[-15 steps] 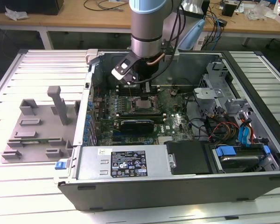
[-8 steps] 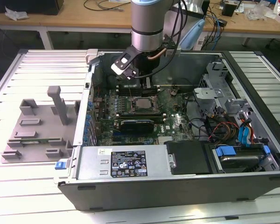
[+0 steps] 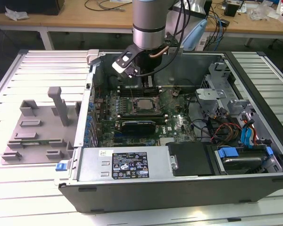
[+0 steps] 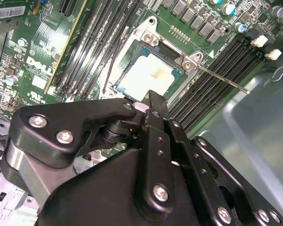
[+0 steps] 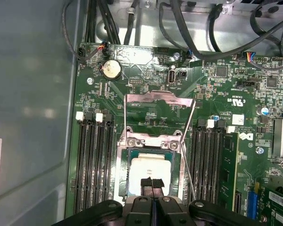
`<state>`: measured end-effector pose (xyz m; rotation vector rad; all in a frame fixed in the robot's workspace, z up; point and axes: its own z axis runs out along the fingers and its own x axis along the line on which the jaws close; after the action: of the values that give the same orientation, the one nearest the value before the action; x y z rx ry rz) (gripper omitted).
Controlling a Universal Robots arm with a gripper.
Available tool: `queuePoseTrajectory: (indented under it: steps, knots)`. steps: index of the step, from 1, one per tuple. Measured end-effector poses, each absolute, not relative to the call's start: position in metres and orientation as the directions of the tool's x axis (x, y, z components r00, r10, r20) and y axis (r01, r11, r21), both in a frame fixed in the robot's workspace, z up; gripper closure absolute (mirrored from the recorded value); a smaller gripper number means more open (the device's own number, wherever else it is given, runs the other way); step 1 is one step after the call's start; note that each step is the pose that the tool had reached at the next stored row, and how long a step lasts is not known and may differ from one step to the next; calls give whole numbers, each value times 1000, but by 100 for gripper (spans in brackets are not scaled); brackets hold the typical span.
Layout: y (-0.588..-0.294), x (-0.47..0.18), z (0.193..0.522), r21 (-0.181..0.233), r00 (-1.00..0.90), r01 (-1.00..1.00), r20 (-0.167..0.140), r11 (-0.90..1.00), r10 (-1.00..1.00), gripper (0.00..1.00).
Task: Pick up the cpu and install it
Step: 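Place the cpu into insertion slot, then close the cpu cover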
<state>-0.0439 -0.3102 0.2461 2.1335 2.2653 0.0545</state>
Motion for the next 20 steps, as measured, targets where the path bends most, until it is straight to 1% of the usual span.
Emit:
queuePoseTrajectory:
  steps: [15, 20]
  knots:
    - [-310, -44, 248, 45, -60, 997, 2, 60, 998, 89]
    - [-310, -44, 262, 46, -60, 997, 3, 60, 998, 89]
